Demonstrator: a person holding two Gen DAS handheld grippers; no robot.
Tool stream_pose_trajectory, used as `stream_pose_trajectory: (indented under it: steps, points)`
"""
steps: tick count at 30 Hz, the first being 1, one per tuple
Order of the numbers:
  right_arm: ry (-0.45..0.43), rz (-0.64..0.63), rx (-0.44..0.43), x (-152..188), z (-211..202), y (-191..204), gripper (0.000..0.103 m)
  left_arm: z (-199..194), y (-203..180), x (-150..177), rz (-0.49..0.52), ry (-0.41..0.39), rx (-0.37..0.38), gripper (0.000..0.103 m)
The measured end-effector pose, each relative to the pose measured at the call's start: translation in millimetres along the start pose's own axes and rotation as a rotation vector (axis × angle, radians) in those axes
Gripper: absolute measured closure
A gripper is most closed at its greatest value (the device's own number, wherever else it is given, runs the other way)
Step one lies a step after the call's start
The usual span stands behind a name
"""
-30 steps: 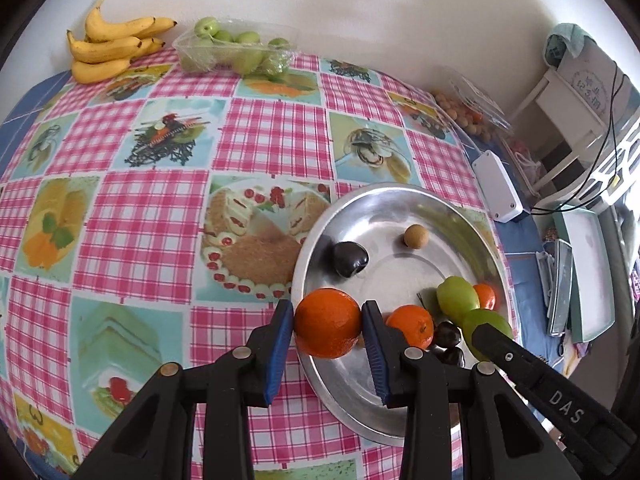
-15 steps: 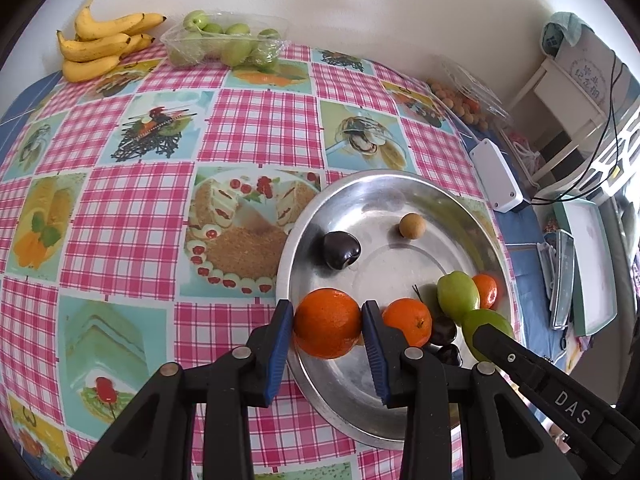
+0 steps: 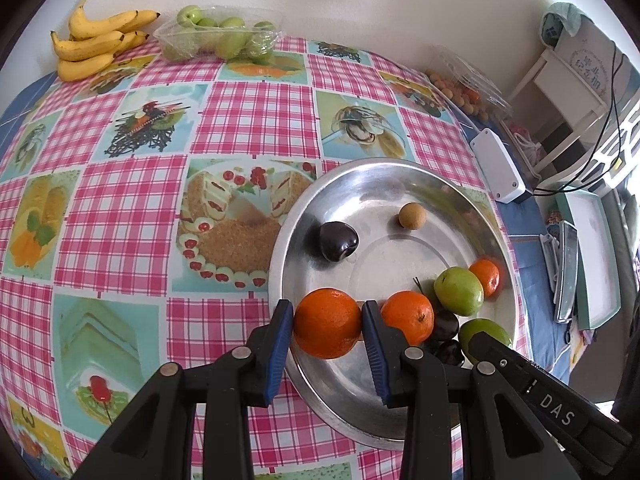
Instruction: Organize fruits
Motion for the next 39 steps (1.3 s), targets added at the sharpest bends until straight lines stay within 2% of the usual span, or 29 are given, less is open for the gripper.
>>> stream_pose_trajectory:
  steps: [15, 17, 19, 29, 32, 37, 39]
  points:
    - [-0.029, -0.033, -0.003, -3, -13, 9, 0.062, -10, 3, -2, -0.003, -0.001, 0.007, 0.062]
    - [-0.032, -0.044, -0.005, -4, -15, 11, 0.062, -14, 6, -4, -0.009, -0.008, -0.002, 0.054]
    - [-0.037, -0.057, -0.007, -4, -17, 15, 0.062, -16, 11, -5, -0.014, -0.01, -0.02, 0.052]
    - [-0.036, -0.131, -0.022, -4, -12, 39, 0.059, -14, 60, -8, -0.051, -0.001, -0.203, 0.032]
    - [-0.031, -0.155, -0.023, -2, -9, 46, 0.054, -14, 71, -6, -0.067, 0.009, -0.228, 0.026]
    - [-0.021, -0.18, -0.027, 2, -3, 55, 0.053, -14, 86, -6, -0.083, 0.016, -0.256, 0.02]
    - [-0.018, -0.186, -0.026, 2, -1, 56, 0.05, -14, 89, -6, -0.082, 0.015, -0.266, 0.017]
Point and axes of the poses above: each gripper's, at about its wrist camera, not at the fingertips, and z roughly the way its jaws point, y to its left, x to its underside, the point moved 9 cm from there along z, roughly the way its jaws point, and after that the axes turned 10 degrees about -x, right-handed, at the moved point
